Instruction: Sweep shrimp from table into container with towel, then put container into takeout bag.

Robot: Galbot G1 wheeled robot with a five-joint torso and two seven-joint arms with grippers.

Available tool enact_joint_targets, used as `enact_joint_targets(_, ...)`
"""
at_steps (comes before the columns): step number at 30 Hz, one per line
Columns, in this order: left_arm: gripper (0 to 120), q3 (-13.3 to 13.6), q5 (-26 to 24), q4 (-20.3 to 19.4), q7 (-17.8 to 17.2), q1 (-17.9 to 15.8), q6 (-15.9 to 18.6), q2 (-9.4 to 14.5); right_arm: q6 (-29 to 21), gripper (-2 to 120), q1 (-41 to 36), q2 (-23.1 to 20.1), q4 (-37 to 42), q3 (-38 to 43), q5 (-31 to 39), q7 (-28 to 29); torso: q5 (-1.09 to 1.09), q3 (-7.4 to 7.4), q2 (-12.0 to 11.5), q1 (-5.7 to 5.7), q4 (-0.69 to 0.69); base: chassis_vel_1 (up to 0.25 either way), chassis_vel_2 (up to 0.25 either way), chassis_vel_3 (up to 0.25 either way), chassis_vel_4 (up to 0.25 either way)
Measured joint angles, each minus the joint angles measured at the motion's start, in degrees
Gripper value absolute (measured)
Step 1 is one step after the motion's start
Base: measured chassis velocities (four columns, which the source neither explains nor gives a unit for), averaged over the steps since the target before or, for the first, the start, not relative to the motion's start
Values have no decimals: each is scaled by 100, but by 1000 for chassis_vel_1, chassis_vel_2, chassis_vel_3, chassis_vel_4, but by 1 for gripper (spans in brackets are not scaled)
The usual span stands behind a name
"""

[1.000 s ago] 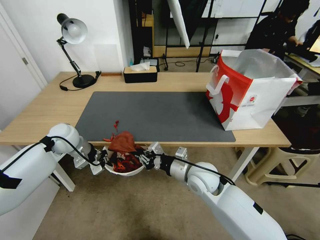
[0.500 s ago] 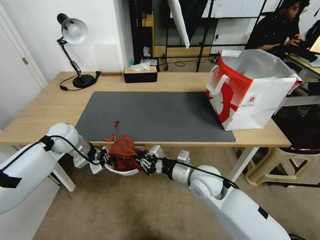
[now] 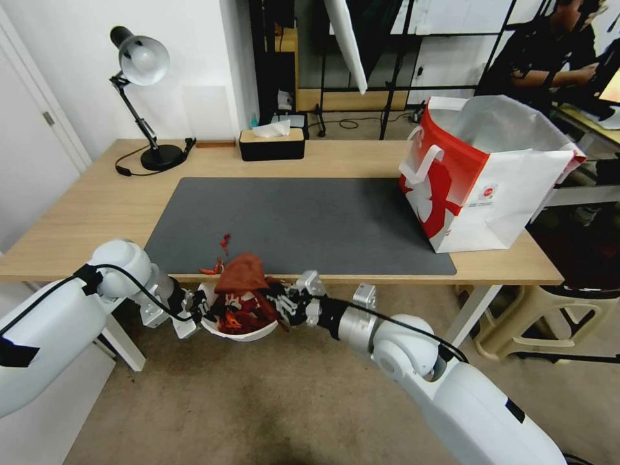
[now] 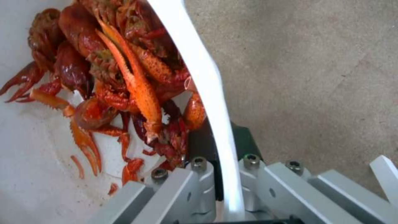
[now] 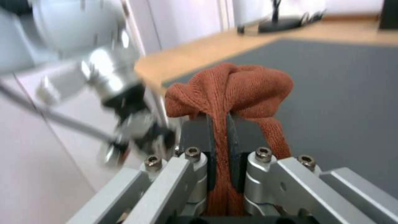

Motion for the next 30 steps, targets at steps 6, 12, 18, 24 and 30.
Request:
enact_joint_targets(6, 0, -86, 1, -12, -23, 88, -2, 69, 136, 4, 650, 189, -268, 85, 399, 437, 0, 0, 0, 0, 0, 0, 0, 0, 0)
enact_joint_targets(12, 0, -112, -2, 0, -53, 122, -6, 127, 299, 4, 1375, 529, -1010, -164, 676, 1296, -1, 1, 0, 0, 0, 0, 0, 0, 0)
enact_joint_targets(18, 0, -235, -2, 24, -65, 235, -15, 170, 367, 4, 2161, 1030, -2279, -666, 773, 1877, -1, 1, 0, 1, 1, 0, 0, 0, 0)
enact_joint_targets(24, 0, -381, -2, 14, -66, 359, -35, 180, 400, 4, 2671, 1309, -3216, -1170, 714, 1999, -2, 1, 0, 1, -1, 0, 0, 0, 0)
enact_joint_targets(30, 0, -442, 1, 21, -102, 428, -53, 218, 305, 4, 3150, 1574, -3873, -1489, 773, 1752, -2, 1, 0, 1, 1, 0, 0, 0, 0)
